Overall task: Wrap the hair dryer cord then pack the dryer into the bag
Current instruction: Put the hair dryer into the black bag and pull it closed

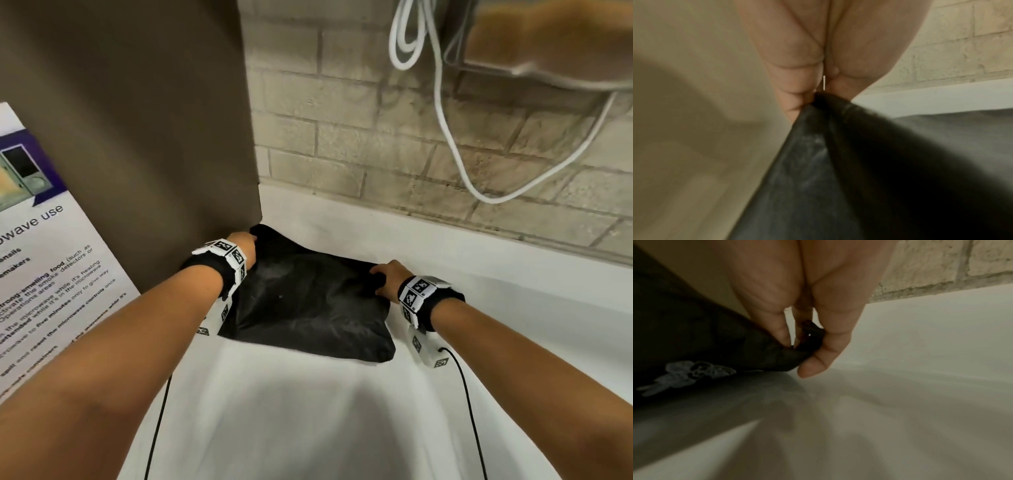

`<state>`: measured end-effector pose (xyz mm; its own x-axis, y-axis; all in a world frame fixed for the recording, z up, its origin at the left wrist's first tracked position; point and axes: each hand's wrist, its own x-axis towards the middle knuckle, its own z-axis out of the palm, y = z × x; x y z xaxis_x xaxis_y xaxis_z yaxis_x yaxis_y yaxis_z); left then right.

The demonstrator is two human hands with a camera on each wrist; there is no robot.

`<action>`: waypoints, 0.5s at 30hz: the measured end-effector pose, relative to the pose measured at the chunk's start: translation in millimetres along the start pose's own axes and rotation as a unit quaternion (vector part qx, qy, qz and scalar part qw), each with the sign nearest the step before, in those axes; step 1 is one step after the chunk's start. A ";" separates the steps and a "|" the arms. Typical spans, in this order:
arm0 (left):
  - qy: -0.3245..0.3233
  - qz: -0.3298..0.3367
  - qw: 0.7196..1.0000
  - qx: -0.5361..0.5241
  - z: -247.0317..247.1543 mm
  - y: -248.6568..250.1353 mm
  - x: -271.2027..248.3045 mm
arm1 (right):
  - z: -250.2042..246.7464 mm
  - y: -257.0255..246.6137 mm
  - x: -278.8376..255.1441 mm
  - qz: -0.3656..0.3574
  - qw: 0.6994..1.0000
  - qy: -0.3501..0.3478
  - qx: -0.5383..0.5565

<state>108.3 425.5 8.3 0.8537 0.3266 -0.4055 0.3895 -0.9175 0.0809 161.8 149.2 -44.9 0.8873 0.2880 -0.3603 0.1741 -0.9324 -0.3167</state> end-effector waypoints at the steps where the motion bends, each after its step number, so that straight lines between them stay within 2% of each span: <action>1: 0.006 0.002 1.000 0.009 3.2 -2.0 -0.7 | 0.2 1.3 -0.7 0.002 1.000 -0.006 -0.007; 3: 0.027 0.007 1.000 0.012 4.9 -4.8 -3.3 | -0.1 4.5 -4.7 0.012 1.000 -0.014 -0.018; 5: 0.056 0.009 0.998 0.002 1.3 -4.5 -8.5 | -3.4 4.9 -14.8 0.001 0.999 0.008 -0.041; 7: 0.084 0.040 0.996 -0.015 2.3 -0.9 -20.2 | -9.0 0.9 -30.2 -0.057 0.998 0.036 -0.008; 8: 0.087 0.083 0.992 -0.028 6.3 2.1 -29.1 | -11.7 -1.9 -38.3 -0.090 0.995 0.022 0.030; 10: 0.043 0.163 0.984 -0.047 19.7 9.6 -50.5 | -14.4 -6.8 -54.6 -0.116 0.985 -0.080 0.094; 11: -0.006 0.171 0.984 -0.043 28.1 12.5 -61.5 | -12.2 -8.2 -60.4 -0.114 0.977 -0.146 0.104; 13: -0.098 0.149 0.984 0.011 42.8 15.3 -73.2 | -3.7 -8.1 -64.6 -0.106 0.965 -0.222 0.089; 15: -0.132 0.124 0.982 0.057 53.0 13.1 -73.0 | 5.6 -8.4 -64.8 -0.100 0.961 -0.239 0.101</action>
<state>32.7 377.5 -9.3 0.7923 0.0339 -0.6091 0.1273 -0.9857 0.1107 100.4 139.6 -23.9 0.5393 0.5693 -0.6206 0.1910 -0.8004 -0.5683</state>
